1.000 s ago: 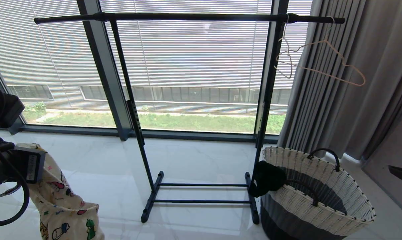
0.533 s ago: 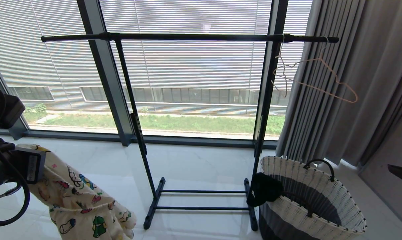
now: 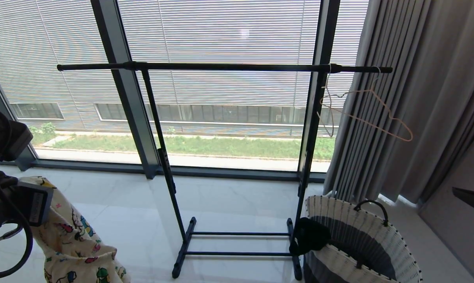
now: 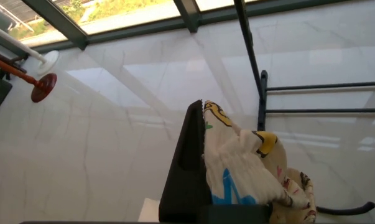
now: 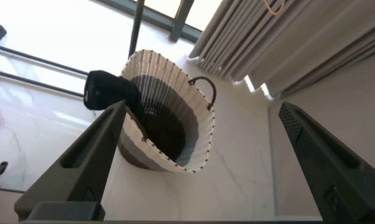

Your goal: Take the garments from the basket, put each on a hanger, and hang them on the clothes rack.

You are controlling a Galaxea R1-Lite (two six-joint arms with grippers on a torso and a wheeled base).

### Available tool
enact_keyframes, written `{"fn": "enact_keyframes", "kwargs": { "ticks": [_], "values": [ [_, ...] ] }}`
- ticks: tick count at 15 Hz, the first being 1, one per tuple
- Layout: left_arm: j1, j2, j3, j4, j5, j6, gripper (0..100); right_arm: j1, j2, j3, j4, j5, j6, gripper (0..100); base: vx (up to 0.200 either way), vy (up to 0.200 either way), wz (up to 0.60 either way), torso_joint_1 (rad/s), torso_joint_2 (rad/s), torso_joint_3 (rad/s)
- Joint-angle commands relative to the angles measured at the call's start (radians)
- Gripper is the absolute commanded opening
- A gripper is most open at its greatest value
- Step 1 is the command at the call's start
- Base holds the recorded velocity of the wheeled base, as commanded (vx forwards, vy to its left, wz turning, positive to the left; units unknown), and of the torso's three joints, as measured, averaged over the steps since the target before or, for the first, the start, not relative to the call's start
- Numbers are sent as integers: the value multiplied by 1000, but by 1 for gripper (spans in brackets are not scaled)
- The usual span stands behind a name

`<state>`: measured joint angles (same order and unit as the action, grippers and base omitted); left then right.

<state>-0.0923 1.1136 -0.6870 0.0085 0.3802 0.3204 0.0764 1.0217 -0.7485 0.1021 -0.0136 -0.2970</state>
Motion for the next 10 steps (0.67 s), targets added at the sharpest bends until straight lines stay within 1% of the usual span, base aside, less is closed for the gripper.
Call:
{"fn": "enact_keyframes", "kwargs": {
  "ticks": [1,3,5,10],
  "values": [
    [0,-12,17,-1,0,0,0,0,6,0,-1,0,-1,100,0,0,0,222,-520,-281],
    [0,-17,20,-1,0,0,0,0,6,5,-1,0,-1,100,0,0,0,249,-535,-288],
    [0,-18,21,-1,-6,-3,0,0,6,5,-2,0,-2,100,0,0,0,119,-278,-149],
    [0,-29,23,-1,-9,-1,0,0,5,6,-2,0,-4,100,0,-200,0,29,-44,-23]
  ]
}}
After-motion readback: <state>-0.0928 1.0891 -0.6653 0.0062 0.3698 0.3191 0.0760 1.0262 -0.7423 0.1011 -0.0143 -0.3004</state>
